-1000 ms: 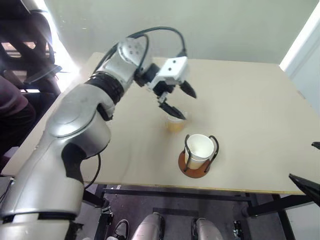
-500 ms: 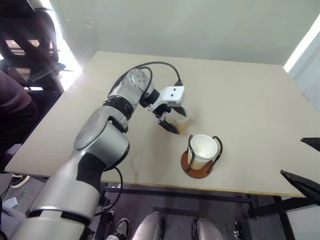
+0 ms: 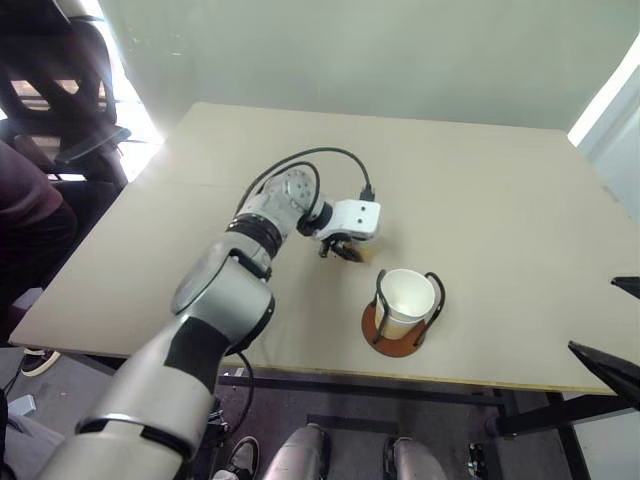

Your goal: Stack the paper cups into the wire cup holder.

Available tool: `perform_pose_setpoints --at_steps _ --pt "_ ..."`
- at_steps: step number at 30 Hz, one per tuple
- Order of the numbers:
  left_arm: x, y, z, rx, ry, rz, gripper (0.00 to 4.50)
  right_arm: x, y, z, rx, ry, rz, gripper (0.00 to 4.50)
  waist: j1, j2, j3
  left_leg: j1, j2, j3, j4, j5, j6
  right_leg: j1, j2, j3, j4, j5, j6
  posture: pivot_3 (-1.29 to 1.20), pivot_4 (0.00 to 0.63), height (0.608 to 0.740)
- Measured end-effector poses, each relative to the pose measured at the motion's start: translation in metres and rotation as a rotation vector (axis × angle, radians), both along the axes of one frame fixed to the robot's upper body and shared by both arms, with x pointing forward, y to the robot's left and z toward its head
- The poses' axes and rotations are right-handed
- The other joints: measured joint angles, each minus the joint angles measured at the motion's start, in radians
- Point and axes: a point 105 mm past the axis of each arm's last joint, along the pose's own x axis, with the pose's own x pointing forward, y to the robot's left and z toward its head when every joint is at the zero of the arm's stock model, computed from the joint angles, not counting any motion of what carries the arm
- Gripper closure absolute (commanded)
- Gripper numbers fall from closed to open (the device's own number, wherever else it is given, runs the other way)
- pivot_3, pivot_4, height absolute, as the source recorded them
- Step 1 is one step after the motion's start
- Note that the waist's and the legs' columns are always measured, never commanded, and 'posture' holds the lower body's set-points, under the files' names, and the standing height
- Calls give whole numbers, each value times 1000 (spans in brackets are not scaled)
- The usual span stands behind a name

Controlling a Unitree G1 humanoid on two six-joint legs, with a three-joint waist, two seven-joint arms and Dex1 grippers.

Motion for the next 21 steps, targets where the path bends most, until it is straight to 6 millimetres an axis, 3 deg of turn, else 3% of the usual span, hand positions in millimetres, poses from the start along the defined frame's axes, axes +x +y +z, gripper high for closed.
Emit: perform_pose_setpoints --at_steps 3,9,12,14,18,21 --pt "-1 2 1 2 8 -5 4455 0 0 0 -1 0 3 1407 0 0 0 0 0 0 0 0 0 0 0 0 0 0 0 0 150 740" --pt "-2 4 2 7 20 -9 4455 1 1 0 -2 0 5 1407 0 0 0 0 0 0 0 0 0 0 0 0 0 0 0 0 150 740" --pt "-11 20 13 34 107 -64 4455 1 0 0 -5 -5 2 1407 0 0 0 -1 0 0 0 -1 0 -2 1 0 0 0 1 0 150 740" --pt "-16 26 39 2 125 -109 4455 1 -2 1 -8 -10 -10 1407 0 0 0 -2 0 -1 0 -1 0 -2 1 0 0 0 1 0 150 740" --pt "-22 9 106 -152 5 -191 4455 -1 -3 1 -10 1 2 1407 6 0 0 -2 0 -1 0 -8 10 0 1 1 -1 1 0 0 150 740" --pt "-39 -2 140 -228 -58 -305 4455 -6 -3 -1 -12 29 9 1407 5 0 0 0 0 -1 0 -12 7 0 0 1 -1 2 -5 0 150 740"
